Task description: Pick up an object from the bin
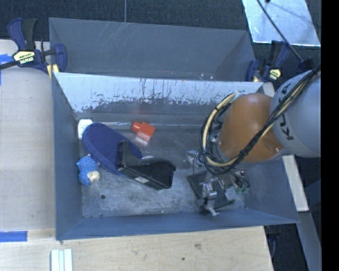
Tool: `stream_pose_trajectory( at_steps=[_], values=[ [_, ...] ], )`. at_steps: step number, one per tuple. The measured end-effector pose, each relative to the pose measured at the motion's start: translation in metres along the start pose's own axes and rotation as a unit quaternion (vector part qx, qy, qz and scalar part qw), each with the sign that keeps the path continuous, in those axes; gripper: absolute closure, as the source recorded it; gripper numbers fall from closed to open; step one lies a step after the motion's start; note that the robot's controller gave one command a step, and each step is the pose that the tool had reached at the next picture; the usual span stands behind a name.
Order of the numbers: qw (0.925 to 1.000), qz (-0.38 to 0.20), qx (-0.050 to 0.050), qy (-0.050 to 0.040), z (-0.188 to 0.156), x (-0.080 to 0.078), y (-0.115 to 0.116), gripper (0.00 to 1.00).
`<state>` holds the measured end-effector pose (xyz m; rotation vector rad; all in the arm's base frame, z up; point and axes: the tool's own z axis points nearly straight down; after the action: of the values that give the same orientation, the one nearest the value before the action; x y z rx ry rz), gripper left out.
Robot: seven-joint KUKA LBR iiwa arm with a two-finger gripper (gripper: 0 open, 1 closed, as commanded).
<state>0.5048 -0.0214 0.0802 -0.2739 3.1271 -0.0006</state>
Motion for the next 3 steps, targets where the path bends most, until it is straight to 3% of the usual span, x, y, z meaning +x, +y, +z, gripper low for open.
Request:
stream_pose_trajectory(
  at_steps=[1,2,3],
  values=[
    [1.0000,-0.001,0.002,-0.0012,0.007,-0.004,-0.083,0.00],
    [1.0000,-0.005,0.000,-0.0011,0.007,-0.005,-0.077,1.00],
    [0.9997,-0.024,0.002,-0.0046,-0.136,0.000,-0.083,1.00]
  ],
)
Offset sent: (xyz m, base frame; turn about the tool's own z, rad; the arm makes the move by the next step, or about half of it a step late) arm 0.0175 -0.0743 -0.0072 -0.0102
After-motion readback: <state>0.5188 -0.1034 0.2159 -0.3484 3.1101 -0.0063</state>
